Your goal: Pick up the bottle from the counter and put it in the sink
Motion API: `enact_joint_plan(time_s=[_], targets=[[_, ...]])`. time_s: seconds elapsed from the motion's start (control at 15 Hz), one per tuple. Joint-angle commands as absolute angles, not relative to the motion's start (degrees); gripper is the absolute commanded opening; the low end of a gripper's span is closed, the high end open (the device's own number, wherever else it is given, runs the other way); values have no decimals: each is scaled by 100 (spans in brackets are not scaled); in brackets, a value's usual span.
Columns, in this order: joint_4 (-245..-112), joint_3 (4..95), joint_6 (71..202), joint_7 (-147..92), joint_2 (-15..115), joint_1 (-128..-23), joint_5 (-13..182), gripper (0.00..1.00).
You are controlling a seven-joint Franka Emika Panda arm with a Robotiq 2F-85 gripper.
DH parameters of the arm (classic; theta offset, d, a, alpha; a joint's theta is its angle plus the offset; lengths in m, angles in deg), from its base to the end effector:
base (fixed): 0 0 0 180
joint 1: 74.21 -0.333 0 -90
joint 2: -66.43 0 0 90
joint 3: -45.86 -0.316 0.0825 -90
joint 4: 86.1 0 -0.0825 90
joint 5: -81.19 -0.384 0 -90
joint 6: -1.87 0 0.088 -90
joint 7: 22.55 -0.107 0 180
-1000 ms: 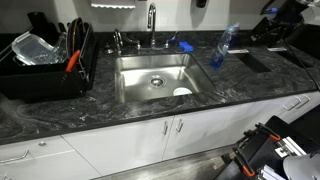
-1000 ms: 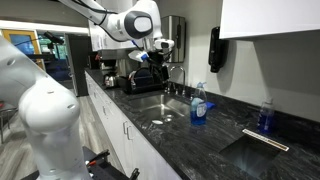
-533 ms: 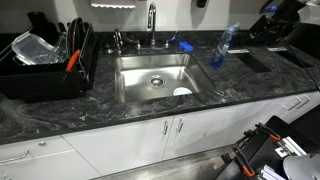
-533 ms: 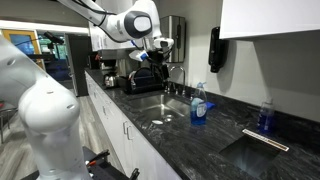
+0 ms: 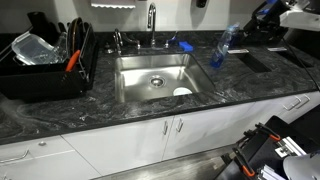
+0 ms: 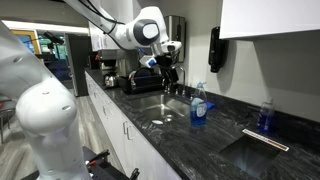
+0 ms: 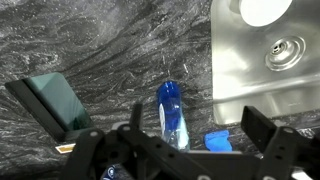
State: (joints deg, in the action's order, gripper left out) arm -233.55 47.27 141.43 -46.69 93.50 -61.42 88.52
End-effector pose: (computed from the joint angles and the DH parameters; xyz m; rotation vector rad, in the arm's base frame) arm 0.4080 -0.1038 0.4567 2.9104 -0.8764 0.5233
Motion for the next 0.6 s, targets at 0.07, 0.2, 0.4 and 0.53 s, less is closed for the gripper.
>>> enact_joint_plan(time_s=[0.07,0.2,0.4,0.53], targets=[[-23001,4879,14771,-4250,8656,-6185,8693,100],[-22906,4969,15042,-3943,8497,-6251,8628,100],[-22751,5025,15332,-3639,8289,-6232,8661,100],[-22598,5011,15423,-3643,8101,-6154,8786,100]])
